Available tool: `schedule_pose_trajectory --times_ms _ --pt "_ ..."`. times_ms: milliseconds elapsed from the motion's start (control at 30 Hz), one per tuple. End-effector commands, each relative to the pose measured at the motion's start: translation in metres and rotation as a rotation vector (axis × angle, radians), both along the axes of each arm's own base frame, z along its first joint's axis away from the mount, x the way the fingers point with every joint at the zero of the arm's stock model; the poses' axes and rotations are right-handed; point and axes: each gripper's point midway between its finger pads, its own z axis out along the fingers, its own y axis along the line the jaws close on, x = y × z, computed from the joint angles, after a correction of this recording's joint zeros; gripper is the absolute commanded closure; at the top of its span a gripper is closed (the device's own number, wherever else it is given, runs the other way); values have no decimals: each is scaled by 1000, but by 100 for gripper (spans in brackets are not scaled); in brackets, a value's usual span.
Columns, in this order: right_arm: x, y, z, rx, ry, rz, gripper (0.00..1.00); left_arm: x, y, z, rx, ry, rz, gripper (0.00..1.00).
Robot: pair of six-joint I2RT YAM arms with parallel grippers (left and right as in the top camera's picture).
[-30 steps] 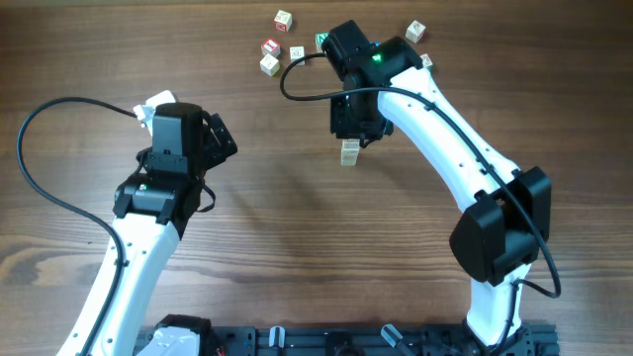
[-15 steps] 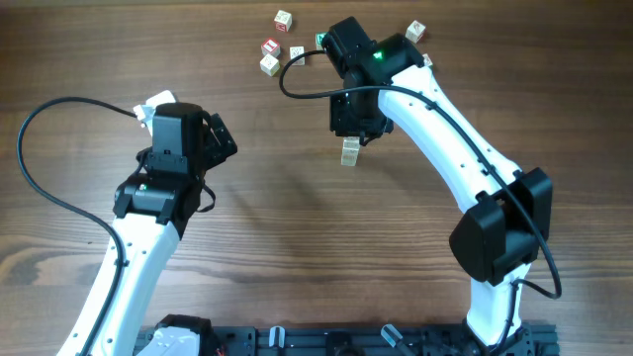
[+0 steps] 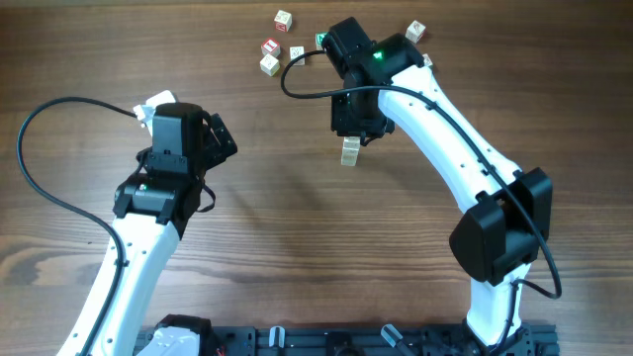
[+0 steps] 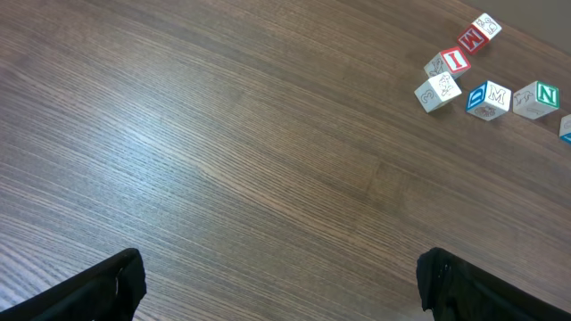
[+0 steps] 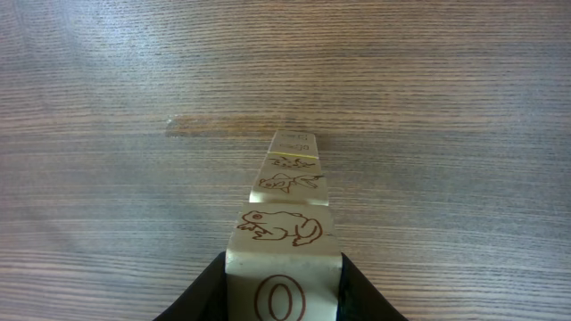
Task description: Form a tower
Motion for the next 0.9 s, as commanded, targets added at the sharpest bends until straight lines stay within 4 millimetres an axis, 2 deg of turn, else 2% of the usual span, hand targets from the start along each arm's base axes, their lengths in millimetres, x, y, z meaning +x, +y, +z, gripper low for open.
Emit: schedule_pose_trajectory --times_ms 0,500,867 --pt "3 2 -2 -17 -8 -11 74 1 1 4 -12 -15 10 0" --pt "2 0 -7 -30 3 -51 75 1 1 4 -12 -14 10 0" --pt "1 2 -17 -33 30 -50 65 1 1 4 -12 -14 10 0"
